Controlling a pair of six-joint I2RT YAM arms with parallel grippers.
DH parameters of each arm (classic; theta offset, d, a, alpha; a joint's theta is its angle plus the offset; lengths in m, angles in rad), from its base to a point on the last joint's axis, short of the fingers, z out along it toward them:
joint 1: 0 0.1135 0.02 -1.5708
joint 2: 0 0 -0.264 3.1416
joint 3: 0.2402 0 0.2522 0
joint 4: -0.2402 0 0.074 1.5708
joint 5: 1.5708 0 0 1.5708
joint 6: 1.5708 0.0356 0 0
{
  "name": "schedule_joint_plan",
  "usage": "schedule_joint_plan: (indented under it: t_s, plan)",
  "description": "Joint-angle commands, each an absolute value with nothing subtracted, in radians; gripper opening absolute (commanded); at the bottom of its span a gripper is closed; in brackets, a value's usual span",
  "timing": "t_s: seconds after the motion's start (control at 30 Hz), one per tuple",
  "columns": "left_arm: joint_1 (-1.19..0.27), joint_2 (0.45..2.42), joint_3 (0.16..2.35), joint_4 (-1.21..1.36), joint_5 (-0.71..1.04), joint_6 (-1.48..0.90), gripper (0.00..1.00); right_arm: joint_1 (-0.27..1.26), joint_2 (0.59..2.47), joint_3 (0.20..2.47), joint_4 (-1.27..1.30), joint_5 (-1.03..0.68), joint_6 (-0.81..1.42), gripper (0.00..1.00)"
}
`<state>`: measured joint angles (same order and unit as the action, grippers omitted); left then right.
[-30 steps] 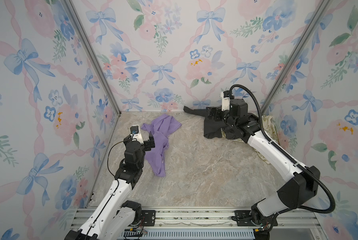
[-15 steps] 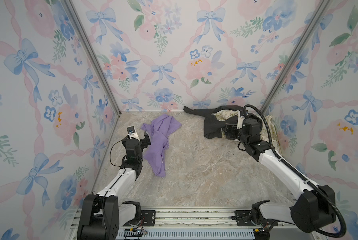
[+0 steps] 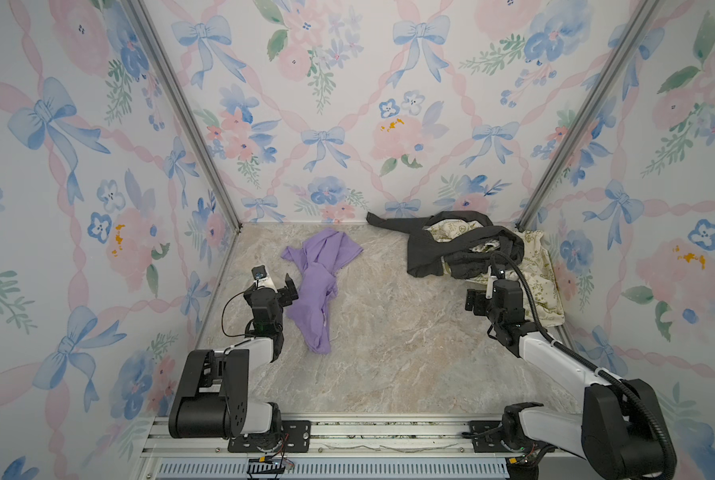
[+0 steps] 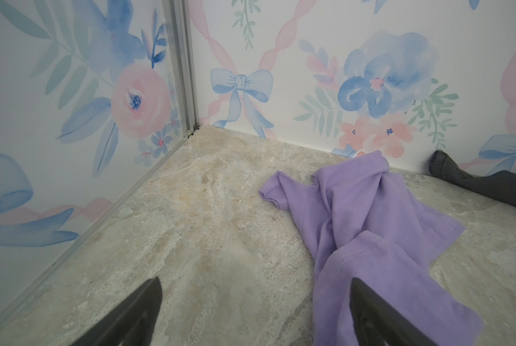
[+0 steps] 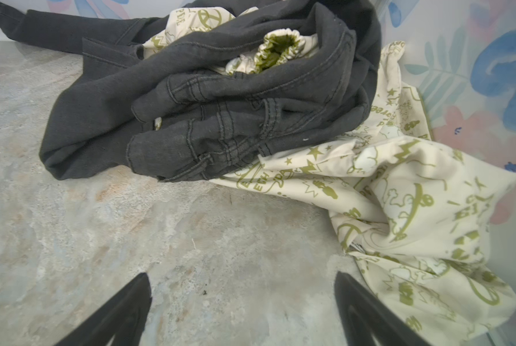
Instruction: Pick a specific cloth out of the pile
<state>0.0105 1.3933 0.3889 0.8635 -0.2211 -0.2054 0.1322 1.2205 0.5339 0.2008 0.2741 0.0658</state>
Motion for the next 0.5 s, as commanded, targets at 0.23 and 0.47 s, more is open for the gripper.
schedule_joint_plan:
  t_s: [0.23,0.47]
  plan:
    - [0.029,1.409,0.354,0.922,-0.18,-0.227,0.98,0.063,1.359,0.467,0.512,0.26,0.047,0.97]
    - [0.031,1.504,0.403,0.921,-0.149,-0.216,0.98,0.063,1.488,0.501,0.653,0.212,0.02,0.97]
